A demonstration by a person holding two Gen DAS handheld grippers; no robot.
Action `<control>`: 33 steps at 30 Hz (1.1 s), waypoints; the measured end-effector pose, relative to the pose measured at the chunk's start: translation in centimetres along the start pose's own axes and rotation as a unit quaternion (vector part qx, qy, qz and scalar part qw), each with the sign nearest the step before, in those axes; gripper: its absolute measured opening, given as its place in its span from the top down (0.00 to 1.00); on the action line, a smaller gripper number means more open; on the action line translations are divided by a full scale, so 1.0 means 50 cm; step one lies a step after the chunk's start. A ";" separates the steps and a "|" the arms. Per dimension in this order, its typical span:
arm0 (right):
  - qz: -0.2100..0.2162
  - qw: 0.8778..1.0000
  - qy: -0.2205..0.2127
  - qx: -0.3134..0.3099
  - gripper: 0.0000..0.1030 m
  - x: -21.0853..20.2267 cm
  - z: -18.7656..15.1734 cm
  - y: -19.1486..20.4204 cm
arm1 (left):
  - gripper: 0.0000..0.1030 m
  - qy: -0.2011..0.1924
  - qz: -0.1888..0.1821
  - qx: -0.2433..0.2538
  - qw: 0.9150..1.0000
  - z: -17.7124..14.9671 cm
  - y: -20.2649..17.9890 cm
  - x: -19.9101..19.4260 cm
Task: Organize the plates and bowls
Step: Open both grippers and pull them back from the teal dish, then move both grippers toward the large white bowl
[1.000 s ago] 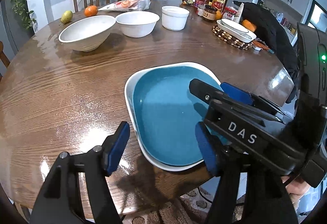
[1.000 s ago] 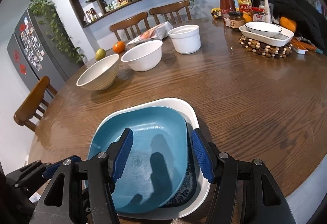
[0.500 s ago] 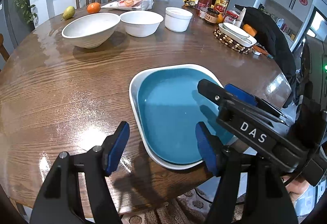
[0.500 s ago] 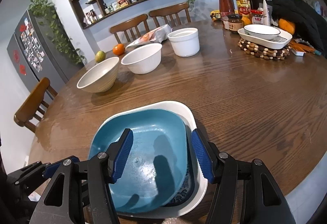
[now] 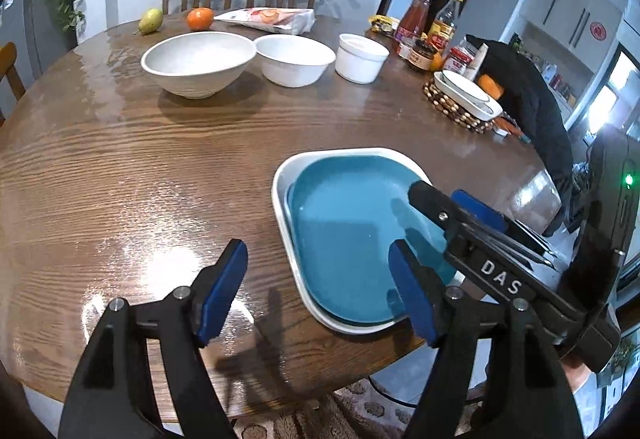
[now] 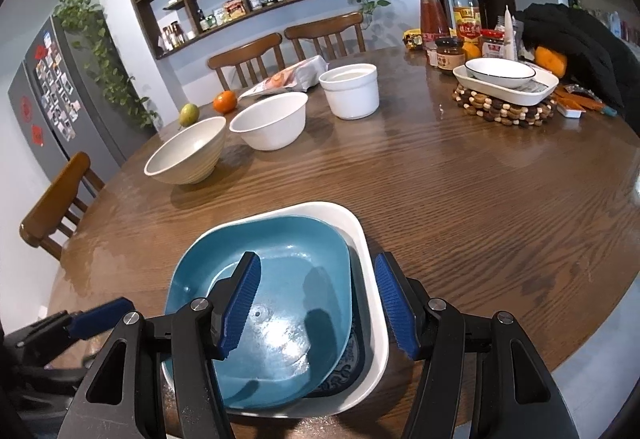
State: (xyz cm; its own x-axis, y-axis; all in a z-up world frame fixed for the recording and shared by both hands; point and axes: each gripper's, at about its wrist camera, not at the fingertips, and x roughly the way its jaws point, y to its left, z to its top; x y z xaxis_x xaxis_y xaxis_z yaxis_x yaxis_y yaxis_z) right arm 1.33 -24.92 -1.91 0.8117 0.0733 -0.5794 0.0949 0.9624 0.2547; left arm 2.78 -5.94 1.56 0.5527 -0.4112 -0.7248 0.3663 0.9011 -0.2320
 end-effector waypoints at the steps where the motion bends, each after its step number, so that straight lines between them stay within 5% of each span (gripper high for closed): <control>1: 0.002 1.000 -0.001 0.000 0.40 -0.001 0.001 -0.001 | 0.29 -0.001 0.000 -0.004 1.000 0.001 0.003 -0.002; 33: 0.003 1.000 -0.004 -0.006 0.35 -0.012 0.000 0.014 | 0.22 -0.033 -0.012 -0.089 0.995 0.022 0.093 -0.054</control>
State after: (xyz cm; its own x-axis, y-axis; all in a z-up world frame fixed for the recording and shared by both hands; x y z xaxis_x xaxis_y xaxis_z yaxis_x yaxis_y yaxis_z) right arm 0.92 -24.27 -1.39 0.8164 0.0772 -0.5723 0.0832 0.9650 0.2489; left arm 3.81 -0.80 3.14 0.5948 -0.4362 -0.6752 0.2443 0.8983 -0.3651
